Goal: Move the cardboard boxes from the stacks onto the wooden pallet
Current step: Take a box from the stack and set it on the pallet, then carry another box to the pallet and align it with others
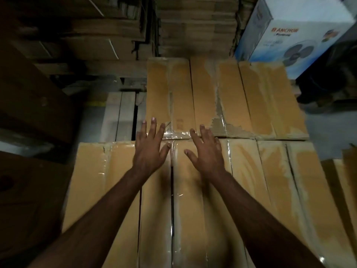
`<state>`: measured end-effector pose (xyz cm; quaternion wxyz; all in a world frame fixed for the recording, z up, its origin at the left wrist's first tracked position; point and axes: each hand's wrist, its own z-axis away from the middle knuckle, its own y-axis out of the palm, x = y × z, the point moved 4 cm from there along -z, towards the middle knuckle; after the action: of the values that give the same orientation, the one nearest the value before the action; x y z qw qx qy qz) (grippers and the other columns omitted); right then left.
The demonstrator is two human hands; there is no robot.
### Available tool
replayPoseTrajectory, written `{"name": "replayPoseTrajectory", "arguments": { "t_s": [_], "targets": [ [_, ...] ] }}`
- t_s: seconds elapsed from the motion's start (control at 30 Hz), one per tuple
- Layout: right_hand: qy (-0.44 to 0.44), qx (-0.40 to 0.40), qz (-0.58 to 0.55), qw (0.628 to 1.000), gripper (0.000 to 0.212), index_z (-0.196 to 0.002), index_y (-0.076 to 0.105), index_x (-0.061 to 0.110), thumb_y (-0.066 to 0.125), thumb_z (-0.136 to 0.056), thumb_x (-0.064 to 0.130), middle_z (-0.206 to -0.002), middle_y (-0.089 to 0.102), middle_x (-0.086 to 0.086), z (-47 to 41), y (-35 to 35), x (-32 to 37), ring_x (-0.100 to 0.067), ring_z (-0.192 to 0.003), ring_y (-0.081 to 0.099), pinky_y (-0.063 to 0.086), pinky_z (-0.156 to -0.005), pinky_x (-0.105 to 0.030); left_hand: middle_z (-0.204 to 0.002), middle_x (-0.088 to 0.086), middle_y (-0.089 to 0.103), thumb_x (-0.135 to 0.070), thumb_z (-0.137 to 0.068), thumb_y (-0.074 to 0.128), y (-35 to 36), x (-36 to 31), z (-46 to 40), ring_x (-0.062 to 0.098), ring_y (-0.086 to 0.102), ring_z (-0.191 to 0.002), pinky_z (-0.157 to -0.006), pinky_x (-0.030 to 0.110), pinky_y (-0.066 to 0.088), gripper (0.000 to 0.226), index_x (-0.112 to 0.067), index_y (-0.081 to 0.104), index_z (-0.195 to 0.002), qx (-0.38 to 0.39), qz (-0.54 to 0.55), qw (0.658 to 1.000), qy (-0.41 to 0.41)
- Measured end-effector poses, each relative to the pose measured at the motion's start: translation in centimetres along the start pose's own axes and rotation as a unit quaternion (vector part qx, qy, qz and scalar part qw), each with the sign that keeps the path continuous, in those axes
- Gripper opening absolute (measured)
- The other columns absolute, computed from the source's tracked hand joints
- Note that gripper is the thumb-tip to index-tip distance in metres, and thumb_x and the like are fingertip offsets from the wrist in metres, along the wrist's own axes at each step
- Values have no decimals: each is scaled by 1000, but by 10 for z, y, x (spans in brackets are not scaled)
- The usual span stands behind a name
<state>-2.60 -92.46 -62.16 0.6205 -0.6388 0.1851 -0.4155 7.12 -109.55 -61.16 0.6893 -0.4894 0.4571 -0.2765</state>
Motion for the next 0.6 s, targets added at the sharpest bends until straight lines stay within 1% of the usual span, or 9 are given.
{"name": "replayPoseTrajectory", "arguments": {
  "t_s": [0.1,0.17,0.23,0.3,0.37,0.4,0.47,0.53,0.6],
  "targets": [
    [-23,-53,-74,996,58,-148,41,23,48,-95,46,-158,34,-8,43,-64,10,-29,-145,30,33,-113,-53,-168,4,-2,-47,-102,45,-52,-33,37,28,-10,-154,-123,53,7,69,-24,16,-159,10,13,1000,-2],
    [-44,-83,-108,990,52,-142,49,20,48,-95,41,-150,43,-7,70,-105,19,-27,-139,39,40,-108,-50,-168,4,4,-46,-102,45,-87,-52,61,26,-6,-155,-124,52,10,67,-23,17,-159,8,32,999,-12],
    [-65,-96,-123,986,48,-140,52,20,51,-94,36,-145,48,-4,100,-142,26,-23,-134,43,42,-105,-46,-167,3,14,-41,-102,48,-117,-74,91,24,1,-155,-123,52,17,65,-21,22,-158,-8,63,998,-13],
    [-80,-120,-144,979,46,-138,54,18,55,-94,32,-140,52,-4,126,-178,28,-22,-129,47,44,-103,-43,-164,2,26,-35,-101,51,-144,-96,121,23,7,-155,-122,50,22,62,-19,29,-156,-48,104,993,-11],
    [-90,-129,-168,973,43,-137,54,15,57,-95,27,-134,56,-5,148,-209,29,-21,-124,51,46,-100,-39,-161,0,34,-31,-99,54,-163,-116,147,23,10,-154,-122,49,20,61,-21,33,-155,-64,118,991,6],
    [-94,-120,-174,973,44,-138,54,14,57,-96,27,-132,57,-6,159,-221,31,-22,-122,52,46,-98,-36,-160,-1,35,-30,-99,55,-170,-125,158,23,10,-154,-122,48,16,61,-22,33,-155,-60,106,992,21],
    [-110,-99,-169,974,47,-140,52,15,52,-98,35,-132,59,-6,178,-241,32,-22,-120,54,48,-95,-36,-161,-2,34,-31,-99,55,-183,-141,177,23,9,-154,-122,45,10,61,-21,33,-155,-47,79,994,52],
    [-124,-87,-161,975,49,-141,50,19,47,-98,42,-131,60,-4,196,-257,31,-22,-120,56,50,-94,-38,-160,-1,35,-30,-99,55,-199,-155,197,22,11,-154,-122,47,13,61,-20,34,-155,-50,77,993,73],
    [-139,-98,-161,972,49,-137,54,19,44,-97,45,-127,63,-2,217,-271,29,-20,-117,59,52,-92,-40,-158,0,38,-29,-99,56,-214,-168,217,23,16,-153,-121,49,19,59,-18,36,-154,-66,89,990,84]
  ]
}}
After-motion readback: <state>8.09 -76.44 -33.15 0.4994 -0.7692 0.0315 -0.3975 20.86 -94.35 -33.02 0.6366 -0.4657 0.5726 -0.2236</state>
